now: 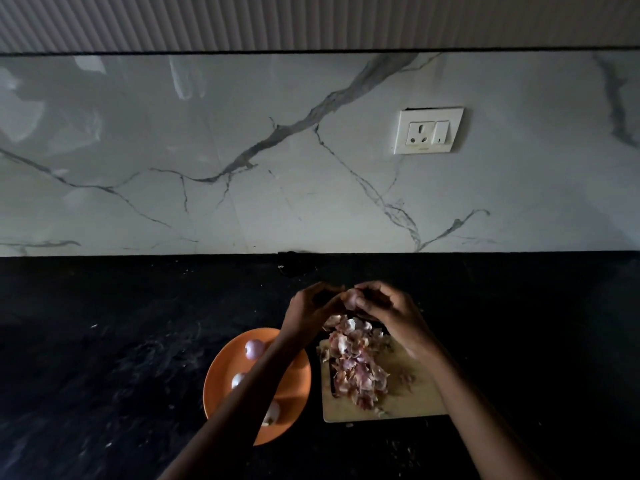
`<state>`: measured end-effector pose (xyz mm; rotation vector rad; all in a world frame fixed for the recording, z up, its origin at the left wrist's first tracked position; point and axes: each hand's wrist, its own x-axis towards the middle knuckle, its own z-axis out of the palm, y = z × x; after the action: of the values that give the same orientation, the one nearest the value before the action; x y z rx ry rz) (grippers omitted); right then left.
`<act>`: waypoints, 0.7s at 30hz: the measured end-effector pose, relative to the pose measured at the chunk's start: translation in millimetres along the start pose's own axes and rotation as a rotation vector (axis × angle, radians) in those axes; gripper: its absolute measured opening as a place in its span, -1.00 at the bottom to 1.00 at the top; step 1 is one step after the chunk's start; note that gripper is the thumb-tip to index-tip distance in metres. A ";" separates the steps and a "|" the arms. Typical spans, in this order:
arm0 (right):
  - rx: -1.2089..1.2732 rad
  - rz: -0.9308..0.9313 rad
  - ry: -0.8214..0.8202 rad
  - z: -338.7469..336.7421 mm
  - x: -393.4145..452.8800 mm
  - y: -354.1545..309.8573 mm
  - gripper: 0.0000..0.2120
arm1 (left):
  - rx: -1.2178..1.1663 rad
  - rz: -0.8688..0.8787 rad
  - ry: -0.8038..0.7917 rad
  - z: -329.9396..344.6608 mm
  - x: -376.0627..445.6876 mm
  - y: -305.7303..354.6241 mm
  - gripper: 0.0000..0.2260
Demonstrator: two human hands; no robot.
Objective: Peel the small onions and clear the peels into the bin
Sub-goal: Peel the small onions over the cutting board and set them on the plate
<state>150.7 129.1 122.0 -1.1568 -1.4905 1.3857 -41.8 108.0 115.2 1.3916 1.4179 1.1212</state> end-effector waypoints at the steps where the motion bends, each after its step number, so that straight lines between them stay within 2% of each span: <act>1: -0.002 0.002 -0.007 0.1 -0.1 0.2 -0.79 | 0.002 0.017 -0.003 0.2 -0.9 0.0 -0.77; 3: -0.013 0.005 -0.009 -0.1 -0.9 -0.2 -0.80 | 0.018 0.059 -0.002 1.3 -1.5 -0.3 -0.75; 7: -0.072 0.006 -0.019 -2.3 -1.9 2.5 -0.80 | 0.238 0.189 0.030 0.3 -2.0 -1.9 -0.75; 11: -0.079 0.007 -0.042 -4.8 -1.3 3.8 -0.79 | 0.348 0.278 0.016 -1.8 -3.3 1.3 -0.78; 17: -0.128 -0.003 -0.074 -1.7 -2.0 5.9 -0.62 | 0.430 0.214 -0.004 -4.4 -2.3 -2.6 -0.78; 21: -0.121 0.002 -0.073 0.5 -2.0 8.0 -0.61 | 0.447 0.209 0.019 -2.2 -2.2 -6.9 -0.79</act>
<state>151.6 126.9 114.1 -1.1925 -1.6449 1.3679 -45.6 105.8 109.0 1.8822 1.6321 0.9803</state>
